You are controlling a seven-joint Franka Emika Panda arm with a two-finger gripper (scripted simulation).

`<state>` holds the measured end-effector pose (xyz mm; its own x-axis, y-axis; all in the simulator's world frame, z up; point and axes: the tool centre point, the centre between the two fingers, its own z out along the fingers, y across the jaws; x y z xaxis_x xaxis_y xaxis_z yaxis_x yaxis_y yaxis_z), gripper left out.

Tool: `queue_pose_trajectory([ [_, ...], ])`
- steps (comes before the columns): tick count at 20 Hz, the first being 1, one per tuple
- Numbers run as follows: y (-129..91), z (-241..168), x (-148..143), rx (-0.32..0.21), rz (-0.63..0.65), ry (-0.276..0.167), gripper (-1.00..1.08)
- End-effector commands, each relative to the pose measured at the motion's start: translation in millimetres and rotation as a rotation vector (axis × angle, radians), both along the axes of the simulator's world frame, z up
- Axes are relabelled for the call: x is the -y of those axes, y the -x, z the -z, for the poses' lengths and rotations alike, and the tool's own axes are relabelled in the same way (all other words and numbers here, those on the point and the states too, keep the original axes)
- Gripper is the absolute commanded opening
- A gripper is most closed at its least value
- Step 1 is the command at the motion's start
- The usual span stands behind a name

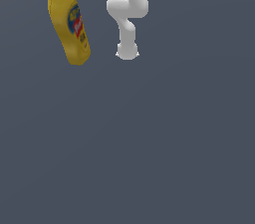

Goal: Pick up the object and move it to a goal position.

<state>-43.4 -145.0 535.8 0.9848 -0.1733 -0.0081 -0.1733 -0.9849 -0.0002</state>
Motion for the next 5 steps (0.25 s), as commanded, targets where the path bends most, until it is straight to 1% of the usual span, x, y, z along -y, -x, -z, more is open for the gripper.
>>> queue_pose_trajectory([
  [1, -0.3, -7.1, 1.5, 0.008, 0.0, 0.002, -1.0],
  [5, -0.8, -8.2, 2.1, 0.008, 0.0, 0.002, -1.0],
])
